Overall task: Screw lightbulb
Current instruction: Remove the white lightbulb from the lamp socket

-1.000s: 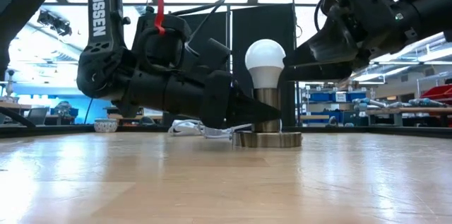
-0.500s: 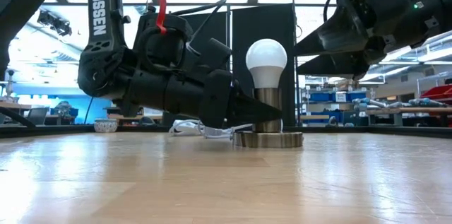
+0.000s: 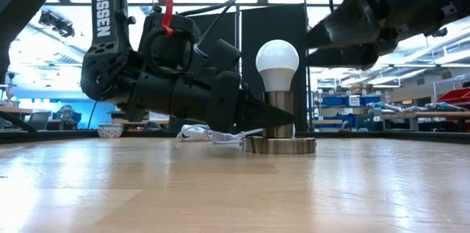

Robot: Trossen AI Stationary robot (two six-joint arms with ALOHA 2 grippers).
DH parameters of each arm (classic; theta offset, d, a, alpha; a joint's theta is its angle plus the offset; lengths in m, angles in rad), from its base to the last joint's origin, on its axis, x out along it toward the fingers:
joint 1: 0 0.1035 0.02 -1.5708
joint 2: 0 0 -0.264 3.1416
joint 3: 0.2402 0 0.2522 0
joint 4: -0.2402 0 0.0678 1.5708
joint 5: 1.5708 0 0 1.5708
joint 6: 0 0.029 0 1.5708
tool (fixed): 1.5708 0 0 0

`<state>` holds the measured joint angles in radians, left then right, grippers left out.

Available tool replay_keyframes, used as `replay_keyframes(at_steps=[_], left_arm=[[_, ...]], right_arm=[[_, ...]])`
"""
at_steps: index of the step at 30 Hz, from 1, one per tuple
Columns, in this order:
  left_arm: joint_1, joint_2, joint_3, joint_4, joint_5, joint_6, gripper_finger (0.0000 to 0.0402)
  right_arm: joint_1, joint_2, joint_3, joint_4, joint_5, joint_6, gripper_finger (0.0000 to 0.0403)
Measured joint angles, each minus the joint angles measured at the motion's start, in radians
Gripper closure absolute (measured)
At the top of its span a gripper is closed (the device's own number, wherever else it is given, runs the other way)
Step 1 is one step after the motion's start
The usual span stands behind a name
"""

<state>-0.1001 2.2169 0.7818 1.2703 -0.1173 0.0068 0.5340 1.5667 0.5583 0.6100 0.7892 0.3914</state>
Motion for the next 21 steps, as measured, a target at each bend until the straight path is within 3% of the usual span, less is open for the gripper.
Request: replay_keyframes(at_steps=[16, 21], left_arm=[[0.0, 0.001, 0.0, 0.0, 0.0, -0.009, 0.0208], [0.0, 0.001, -0.001, 0.002, -0.01, -0.014, 0.0208]], right_arm=[[0.009, 0.076, -0.001, 0.009, 0.096, 0.076, 0.0094], [0.055, 0.17, 0.0, 0.099, 0.263, 0.095, 0.0094]])
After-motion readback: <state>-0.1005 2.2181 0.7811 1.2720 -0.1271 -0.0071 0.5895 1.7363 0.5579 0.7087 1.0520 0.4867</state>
